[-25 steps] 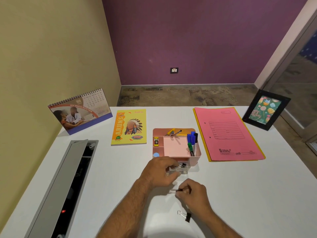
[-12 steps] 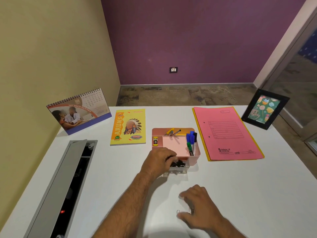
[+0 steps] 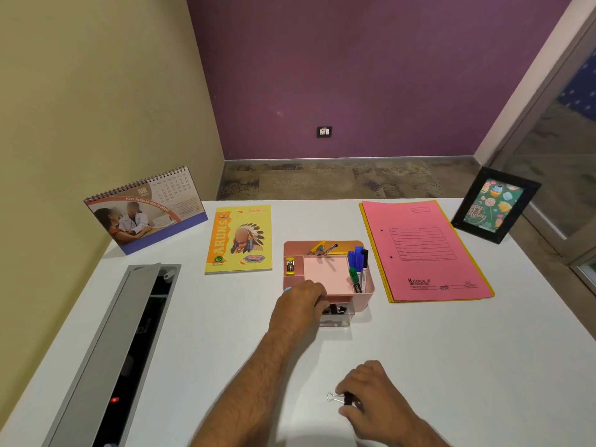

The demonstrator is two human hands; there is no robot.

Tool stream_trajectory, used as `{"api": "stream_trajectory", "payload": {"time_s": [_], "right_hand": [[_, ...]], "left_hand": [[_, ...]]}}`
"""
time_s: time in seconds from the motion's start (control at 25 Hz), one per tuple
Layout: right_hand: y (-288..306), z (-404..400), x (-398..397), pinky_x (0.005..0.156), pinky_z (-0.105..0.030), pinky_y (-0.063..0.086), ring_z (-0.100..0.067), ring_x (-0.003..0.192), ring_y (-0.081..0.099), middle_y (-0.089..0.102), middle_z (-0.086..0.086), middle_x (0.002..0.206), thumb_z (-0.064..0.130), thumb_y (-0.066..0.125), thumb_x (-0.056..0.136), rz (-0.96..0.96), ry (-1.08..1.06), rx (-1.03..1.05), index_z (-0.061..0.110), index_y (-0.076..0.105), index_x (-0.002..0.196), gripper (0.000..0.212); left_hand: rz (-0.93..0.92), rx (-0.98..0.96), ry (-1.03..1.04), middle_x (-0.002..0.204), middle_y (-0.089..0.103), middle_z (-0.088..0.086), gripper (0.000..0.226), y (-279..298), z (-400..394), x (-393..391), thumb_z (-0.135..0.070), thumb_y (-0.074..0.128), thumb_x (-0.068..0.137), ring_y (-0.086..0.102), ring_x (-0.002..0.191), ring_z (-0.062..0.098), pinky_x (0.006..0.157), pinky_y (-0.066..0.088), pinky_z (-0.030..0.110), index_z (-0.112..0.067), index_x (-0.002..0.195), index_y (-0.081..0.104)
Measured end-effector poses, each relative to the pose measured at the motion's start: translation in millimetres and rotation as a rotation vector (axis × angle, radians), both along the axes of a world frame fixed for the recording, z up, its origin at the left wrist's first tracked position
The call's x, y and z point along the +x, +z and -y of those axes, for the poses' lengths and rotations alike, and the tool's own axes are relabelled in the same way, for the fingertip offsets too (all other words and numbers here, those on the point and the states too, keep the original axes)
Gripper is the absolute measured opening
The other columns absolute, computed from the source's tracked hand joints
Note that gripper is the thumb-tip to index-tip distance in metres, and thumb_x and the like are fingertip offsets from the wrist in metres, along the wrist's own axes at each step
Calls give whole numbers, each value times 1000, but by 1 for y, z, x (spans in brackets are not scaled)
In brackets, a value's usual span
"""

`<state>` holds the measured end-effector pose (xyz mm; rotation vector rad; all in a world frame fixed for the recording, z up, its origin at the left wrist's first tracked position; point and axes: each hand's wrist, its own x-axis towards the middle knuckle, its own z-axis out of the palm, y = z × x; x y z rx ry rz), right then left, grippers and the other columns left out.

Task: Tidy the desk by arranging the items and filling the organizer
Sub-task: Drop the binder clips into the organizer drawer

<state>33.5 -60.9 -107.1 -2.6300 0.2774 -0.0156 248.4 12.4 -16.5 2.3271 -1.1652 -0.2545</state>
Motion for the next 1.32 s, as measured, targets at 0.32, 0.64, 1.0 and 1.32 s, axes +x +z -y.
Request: {"api": "stream_trajectory", "payload": {"time_s": [0.32,0.64,1.0,1.32], "right_hand": [[41,10,33,70,-11,46,-4,82,60,61,20,87,21,86,69,354,-428,321,29,64,83,27],[56,19,51,79,-7,46,1,97,56,55,24,105,40,86,67,428,-401,310,38,56,101,45],[14,31,-11,82,-24,42,2,98,44,52,19,107,64,71,70,-31,71,43,33,58,118,59],[15,30,-36,91,-16,36,0,106,41,46,25,112,35,61,80,-79,73,9,39,57,115,35]], "left_hand": [[-350,-7,-219,78,68,-12,28,3,-8,0,-48,72,77,59,69,3,61,44,19,-21,88,75],[-492,-134,-65,69,68,-14,7,14,-3,2,-16,76,81,60,62,-2,62,50,15,-18,87,79],[-2,141,-65,109,73,-5,24,5,0,8,-38,61,93,66,96,17,84,52,27,-30,114,71],[201,288,-114,103,73,2,20,-1,4,5,-31,57,95,67,92,26,84,54,34,-26,111,70]]}}
